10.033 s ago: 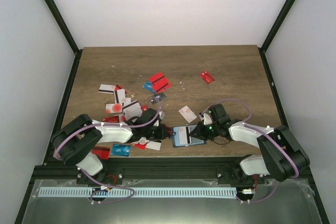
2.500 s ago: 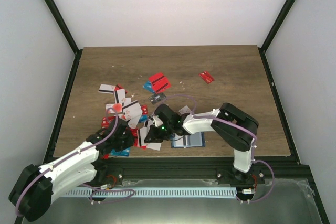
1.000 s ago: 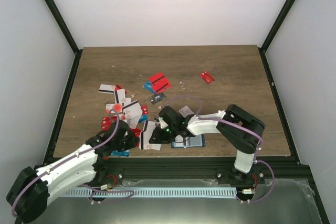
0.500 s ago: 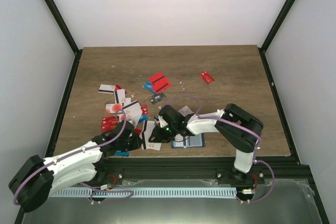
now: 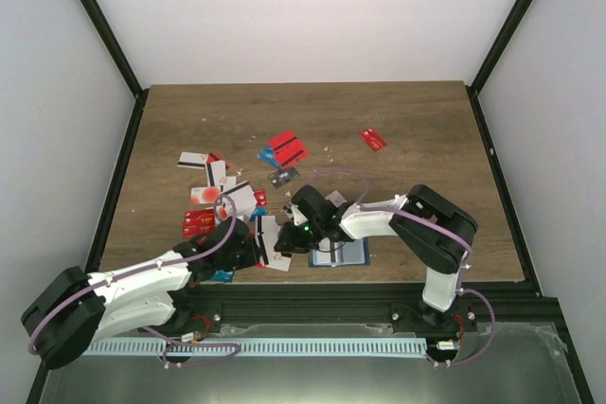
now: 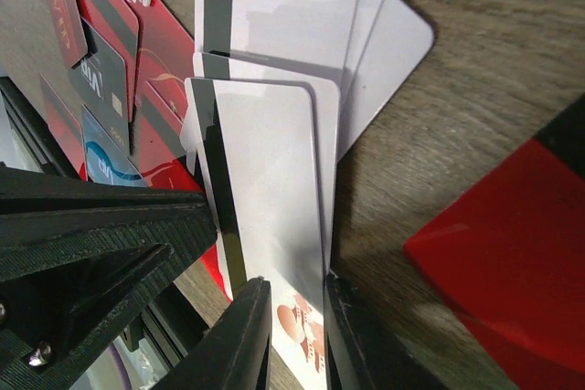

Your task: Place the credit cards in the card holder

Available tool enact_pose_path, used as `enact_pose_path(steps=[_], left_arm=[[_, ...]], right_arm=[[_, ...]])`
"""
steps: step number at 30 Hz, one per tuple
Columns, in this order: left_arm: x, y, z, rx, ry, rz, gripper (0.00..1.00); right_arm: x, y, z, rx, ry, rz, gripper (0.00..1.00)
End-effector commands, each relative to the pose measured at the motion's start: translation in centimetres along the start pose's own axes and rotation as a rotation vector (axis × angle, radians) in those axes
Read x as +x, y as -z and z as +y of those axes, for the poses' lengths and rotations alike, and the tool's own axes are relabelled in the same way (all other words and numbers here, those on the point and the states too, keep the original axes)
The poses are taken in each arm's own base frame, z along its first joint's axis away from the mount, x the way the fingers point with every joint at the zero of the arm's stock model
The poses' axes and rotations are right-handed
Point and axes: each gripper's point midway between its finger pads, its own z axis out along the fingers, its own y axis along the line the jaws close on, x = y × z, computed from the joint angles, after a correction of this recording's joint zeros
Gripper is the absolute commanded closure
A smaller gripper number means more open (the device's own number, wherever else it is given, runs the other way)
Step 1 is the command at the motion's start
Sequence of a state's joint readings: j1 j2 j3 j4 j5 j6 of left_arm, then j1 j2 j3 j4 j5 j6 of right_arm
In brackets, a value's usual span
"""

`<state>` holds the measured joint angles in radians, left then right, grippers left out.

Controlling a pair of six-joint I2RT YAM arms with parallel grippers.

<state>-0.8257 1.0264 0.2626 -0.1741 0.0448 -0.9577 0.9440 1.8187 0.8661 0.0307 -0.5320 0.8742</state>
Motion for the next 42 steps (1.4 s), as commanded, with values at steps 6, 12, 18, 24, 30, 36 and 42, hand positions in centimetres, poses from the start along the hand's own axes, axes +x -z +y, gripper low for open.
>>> enact_pose_path(steps=[6, 12, 18, 24, 30, 36, 42], left_arm=[[1.0, -0.5, -1.2, 0.067, 0.001, 0.039, 0.93], [1.1, -0.3, -1.3, 0.083, 0.009, 0.035, 0.93], [1.1, -0.2, -1.3, 0.088, 0.011, 0.035, 0.93], [1.0, -0.1, -1.7, 0.104, 0.012, 0.032, 0.93], [0.8, 0.2, -1.8, 0.11, 0.009, 0.018, 0.93], [0.6, 0.5, -1.1, 0.092, 0.012, -0.006, 0.93], [0.2, 1.7, -0.4, 0.031, 0.005, -0.021, 0.93]], right_arm=[[1.5, 1.2, 4.4, -0.186, 0.107, 0.033, 0.83], [1.4, 1.7, 4.3, -0.22, 0.09, 0.018, 0.83], [0.5, 3.1, 5.6, -0.269, 0.103, -0.039, 0.83], [-0.2, 3.6, 6.5, -0.295, 0.125, -0.063, 0.82], [-0.3, 2.2, 5.9, -0.287, 0.113, -0.029, 0.82], [0.1, 1.1, 5.0, -0.281, 0.103, 0.005, 0.82], [0.1, 2.2, 4.1, -0.201, 0.141, -0.039, 0.8]])
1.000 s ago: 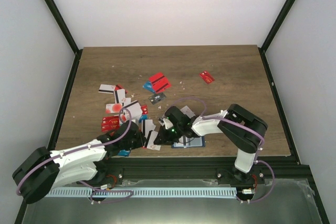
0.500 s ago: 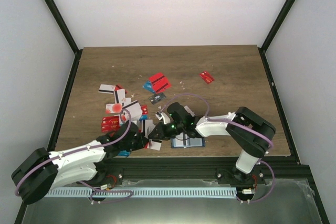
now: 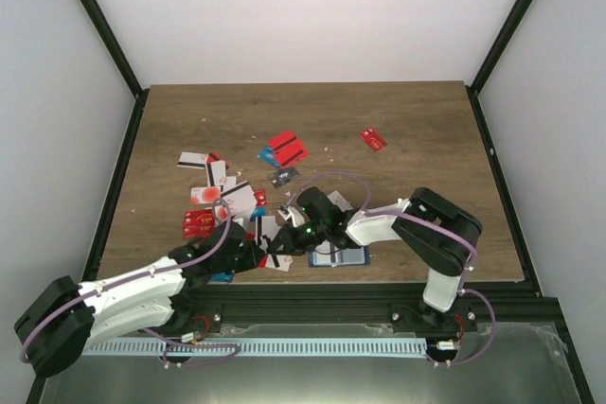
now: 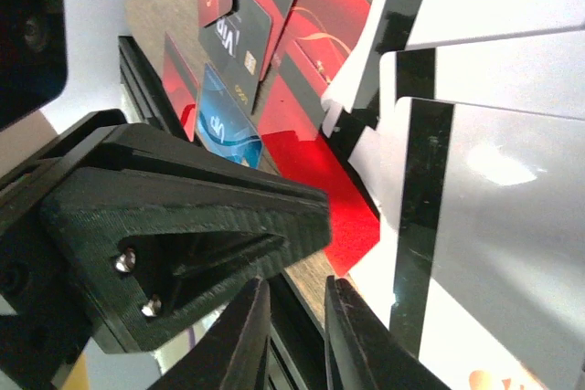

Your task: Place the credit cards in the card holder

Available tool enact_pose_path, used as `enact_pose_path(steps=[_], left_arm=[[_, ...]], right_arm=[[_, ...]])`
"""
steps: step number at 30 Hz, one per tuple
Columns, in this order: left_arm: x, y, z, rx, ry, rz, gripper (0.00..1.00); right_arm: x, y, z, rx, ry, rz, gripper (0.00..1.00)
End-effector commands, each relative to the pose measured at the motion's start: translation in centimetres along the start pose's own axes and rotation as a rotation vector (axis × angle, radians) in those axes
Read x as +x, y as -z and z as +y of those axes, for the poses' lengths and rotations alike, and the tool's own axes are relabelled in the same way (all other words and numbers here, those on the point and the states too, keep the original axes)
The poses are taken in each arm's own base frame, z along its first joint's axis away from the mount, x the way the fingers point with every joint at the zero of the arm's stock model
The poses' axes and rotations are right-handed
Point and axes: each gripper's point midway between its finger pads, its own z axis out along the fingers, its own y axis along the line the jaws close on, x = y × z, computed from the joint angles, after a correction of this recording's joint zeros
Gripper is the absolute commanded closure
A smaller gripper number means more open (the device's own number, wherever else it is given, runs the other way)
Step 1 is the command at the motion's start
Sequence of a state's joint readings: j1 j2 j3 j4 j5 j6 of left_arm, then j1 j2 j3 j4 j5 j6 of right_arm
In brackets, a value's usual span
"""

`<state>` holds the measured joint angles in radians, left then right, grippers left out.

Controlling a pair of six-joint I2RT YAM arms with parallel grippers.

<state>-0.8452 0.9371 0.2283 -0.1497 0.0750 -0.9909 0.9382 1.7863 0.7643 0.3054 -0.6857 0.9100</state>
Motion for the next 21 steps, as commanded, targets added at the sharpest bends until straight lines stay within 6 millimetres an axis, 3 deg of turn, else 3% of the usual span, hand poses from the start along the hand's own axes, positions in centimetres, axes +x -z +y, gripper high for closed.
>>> enact_pose_path(steps=[1, 6, 10, 21], left_arm=[[-0.4, 1.4, 1.1, -0.08, -0.007, -0.024, 0.93], [-1.3, 3.3, 2.6, -0.198, 0.013, -0.068, 0.9], [-1.6, 3.6, 3.2, -0.238, 0.026, -0.087, 0.84], [-5.1, 4.8, 2.3, -0.332, 0.009, -0.208, 0.48]], right_arm=[[-0.8, 1.3, 0.8, 0.043, 0.077, -0.045, 0.79], [-1.6, 3.1, 0.2, 0.16, 0.134, -0.113, 0.67], [-3.3, 4.2, -0.4, 0.255, 0.177, -0.175, 0.54], [-7.9, 4.7, -1.1, 0.288, 0.237, -0.222, 0.36]])
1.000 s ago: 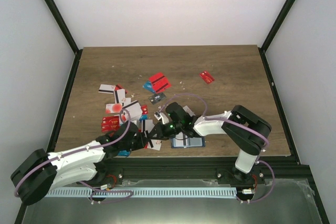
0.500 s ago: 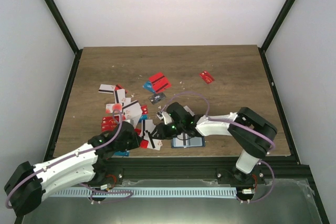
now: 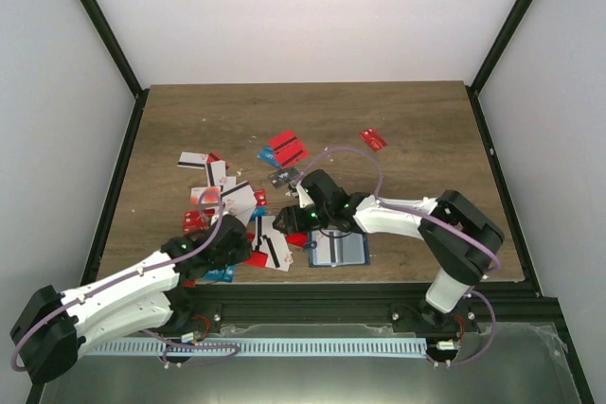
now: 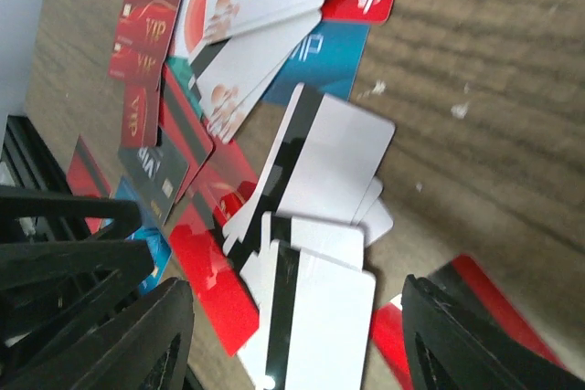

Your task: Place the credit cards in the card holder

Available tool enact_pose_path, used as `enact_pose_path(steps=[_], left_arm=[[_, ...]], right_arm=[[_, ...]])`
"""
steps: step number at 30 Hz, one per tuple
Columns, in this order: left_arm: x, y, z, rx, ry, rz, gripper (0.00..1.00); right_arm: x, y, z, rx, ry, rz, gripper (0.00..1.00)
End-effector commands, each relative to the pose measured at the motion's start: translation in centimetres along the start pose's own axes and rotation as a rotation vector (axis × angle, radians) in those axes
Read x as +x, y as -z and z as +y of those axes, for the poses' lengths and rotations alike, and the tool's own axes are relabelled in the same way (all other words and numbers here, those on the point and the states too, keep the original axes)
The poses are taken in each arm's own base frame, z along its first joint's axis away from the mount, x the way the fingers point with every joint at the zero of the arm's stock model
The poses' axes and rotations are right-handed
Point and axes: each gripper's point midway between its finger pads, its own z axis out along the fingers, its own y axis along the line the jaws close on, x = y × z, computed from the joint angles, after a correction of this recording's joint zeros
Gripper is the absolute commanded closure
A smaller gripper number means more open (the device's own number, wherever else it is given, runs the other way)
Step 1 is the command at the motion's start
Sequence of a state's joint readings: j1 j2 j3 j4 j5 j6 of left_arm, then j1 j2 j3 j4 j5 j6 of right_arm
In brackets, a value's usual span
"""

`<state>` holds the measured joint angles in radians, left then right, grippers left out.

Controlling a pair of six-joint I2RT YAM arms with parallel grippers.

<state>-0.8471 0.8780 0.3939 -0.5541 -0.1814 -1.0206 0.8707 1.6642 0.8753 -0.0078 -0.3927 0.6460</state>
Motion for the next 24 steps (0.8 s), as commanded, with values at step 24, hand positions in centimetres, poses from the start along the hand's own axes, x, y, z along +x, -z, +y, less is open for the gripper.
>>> enact_pose_path(steps=[24], left_arm=[[-2.4, -1.6, -0.7, 0.05, 0.001, 0.097, 0.3]], right_arm=[[-3.4, -1.2, -0.1, -0.1, 0.102, 0.064, 0.24]])
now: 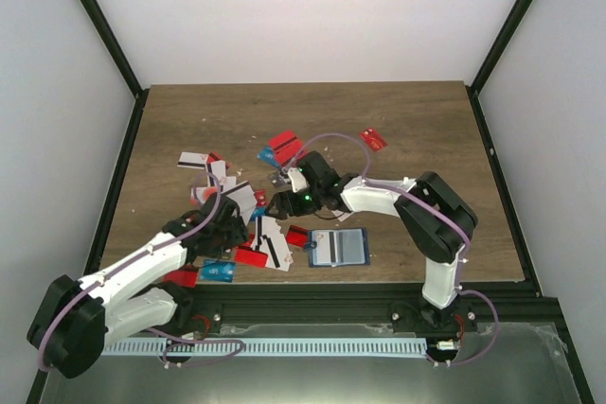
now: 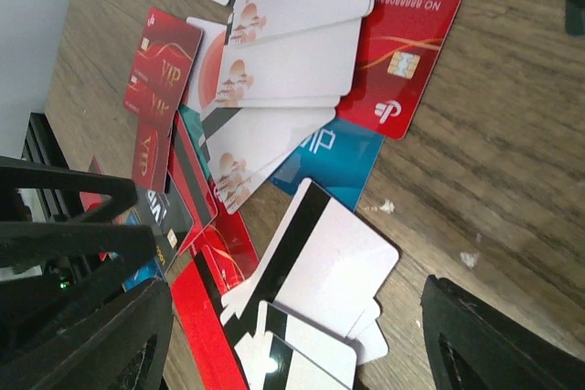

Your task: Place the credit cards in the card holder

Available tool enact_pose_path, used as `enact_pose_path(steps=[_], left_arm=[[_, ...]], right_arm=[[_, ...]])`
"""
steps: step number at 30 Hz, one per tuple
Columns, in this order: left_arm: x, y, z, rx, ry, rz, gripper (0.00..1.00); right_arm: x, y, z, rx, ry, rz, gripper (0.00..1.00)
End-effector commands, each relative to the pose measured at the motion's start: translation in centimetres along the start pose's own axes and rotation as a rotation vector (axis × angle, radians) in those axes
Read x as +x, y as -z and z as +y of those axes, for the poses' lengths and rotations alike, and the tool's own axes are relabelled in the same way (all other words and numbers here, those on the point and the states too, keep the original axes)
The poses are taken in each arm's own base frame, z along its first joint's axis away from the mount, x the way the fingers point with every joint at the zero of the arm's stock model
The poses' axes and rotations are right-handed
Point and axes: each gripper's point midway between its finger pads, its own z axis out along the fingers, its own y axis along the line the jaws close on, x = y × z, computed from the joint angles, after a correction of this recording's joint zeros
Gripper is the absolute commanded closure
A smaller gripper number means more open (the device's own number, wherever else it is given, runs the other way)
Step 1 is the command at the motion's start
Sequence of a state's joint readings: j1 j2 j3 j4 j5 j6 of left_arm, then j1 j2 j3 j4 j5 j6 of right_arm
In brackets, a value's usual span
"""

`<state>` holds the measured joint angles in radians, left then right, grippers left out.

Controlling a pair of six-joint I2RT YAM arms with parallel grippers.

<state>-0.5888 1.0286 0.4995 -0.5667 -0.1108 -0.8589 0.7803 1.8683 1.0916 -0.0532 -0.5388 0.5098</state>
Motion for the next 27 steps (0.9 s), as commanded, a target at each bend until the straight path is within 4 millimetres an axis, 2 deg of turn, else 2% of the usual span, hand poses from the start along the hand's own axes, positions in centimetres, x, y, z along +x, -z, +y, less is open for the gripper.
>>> enact_pose_path(steps=[1, 4, 9, 14, 19, 23, 27], left_arm=[[2.4, -0.6, -2.5, 0.159, -0.061, 0.096, 0.31], [3.0, -0.8, -2.9, 0.205, -0.071, 0.104, 0.31], [2.9, -0.9, -4.5, 0.292, -0.095, 0.101, 0.32], [2.5, -1.2, -5.9, 0.342, -0.126, 0.093, 0.33], [2.8, -1.6, -6.9, 0.386, -0.139, 0.113, 0.35], [2.9, -2.3, -6.6, 0.357, -0.15, 0.124, 0.36], [3.1, -2.9, -6.2, 0.327, -0.154, 0.136, 0.36]], right_arm=[[1.6, 1.5, 0.9, -0.042, 0.04, 0.026, 0.24], [3.2, 2.0, 1.0, -0.07, 0.028, 0.045, 0.27], [6.0, 2.9, 1.8, -0.147, -0.004, 0.071, 0.39], [7.6, 2.8, 1.6, -0.142, -0.022, 0.088, 0.41], [7.9, 2.2, 1.6, -0.143, -0.026, 0.092, 0.43], [7.5, 1.4, 1.1, -0.122, -0.039, 0.085, 0.46], [6.6, 0.2, -0.3, -0.053, -0.113, 0.074, 0.47]])
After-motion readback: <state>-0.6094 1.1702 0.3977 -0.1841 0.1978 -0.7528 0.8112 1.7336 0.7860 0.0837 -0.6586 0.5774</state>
